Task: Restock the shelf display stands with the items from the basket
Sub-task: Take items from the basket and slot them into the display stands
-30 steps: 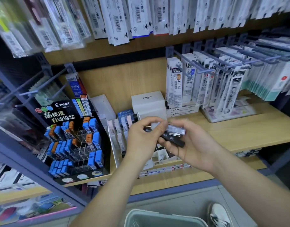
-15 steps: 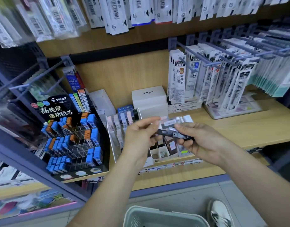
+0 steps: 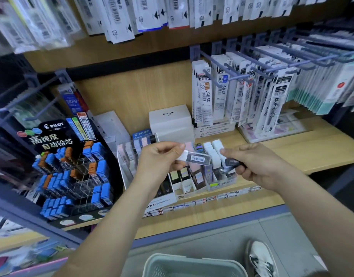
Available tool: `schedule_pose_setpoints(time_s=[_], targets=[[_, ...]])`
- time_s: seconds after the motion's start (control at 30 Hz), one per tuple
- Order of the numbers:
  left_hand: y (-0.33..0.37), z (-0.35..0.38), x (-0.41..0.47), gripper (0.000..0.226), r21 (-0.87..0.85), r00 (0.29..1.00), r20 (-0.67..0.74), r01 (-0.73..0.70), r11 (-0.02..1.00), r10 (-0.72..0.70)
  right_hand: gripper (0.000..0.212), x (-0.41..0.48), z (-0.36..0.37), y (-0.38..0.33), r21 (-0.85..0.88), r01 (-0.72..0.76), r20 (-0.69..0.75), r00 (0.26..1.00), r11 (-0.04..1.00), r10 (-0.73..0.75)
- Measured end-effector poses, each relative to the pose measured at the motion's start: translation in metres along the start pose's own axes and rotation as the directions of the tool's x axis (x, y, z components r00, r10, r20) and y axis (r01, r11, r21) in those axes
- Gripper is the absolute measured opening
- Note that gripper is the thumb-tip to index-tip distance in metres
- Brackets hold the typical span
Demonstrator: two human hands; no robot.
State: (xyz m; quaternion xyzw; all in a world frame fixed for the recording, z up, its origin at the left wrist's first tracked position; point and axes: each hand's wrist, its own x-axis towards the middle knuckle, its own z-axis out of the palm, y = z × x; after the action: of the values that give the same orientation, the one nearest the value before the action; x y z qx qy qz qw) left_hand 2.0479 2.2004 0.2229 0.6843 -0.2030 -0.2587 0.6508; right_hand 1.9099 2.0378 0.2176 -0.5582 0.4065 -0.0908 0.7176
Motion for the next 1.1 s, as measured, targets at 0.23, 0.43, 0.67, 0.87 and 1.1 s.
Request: schedule_pose_setpoints(time_s=[0.23, 0.43, 0.67, 0.87, 1.1], targets=[[-0.017, 0.031, 0.025, 0.022, 0.556, 0.981, 0.165, -0.175, 0.813, 0.098, 0.012, 0.012, -0.027, 0.002, 0.236, -0.018, -0.112, 0.993, 0.972, 0.045], [-0.025, 0.061, 0.044, 0.022, 0.745, 0.924, 0.358, -0.369, 0.555, 0.134, 0.016, 0.018, -0.044, 0.001, 0.570, -0.028, -0.079, 0.993, 0.821, 0.089], [-0.031, 0.076, 0.056, 0.022, 0.760, 0.880, 0.439, -0.471, 0.448, 0.179, 0.015, 0.019, -0.044, 0.004, 0.510, -0.020, -0.078, 0.995, 0.860, 0.069], [-0.044, 0.083, 0.059, 0.024, 0.768, 0.781, 0.586, -0.620, 0.161, 0.216, 0.011, 0.014, -0.040, 0.002, 0.536, -0.033, -0.056, 0.996, 0.844, 0.075], [-0.060, 0.086, 0.055, 0.017, 0.788, 0.786, 0.570, -0.605, 0.112, 0.240, 0.008, 0.011, -0.034, 0.004, 0.480, -0.028, -0.044, 0.997, 0.877, 0.056]])
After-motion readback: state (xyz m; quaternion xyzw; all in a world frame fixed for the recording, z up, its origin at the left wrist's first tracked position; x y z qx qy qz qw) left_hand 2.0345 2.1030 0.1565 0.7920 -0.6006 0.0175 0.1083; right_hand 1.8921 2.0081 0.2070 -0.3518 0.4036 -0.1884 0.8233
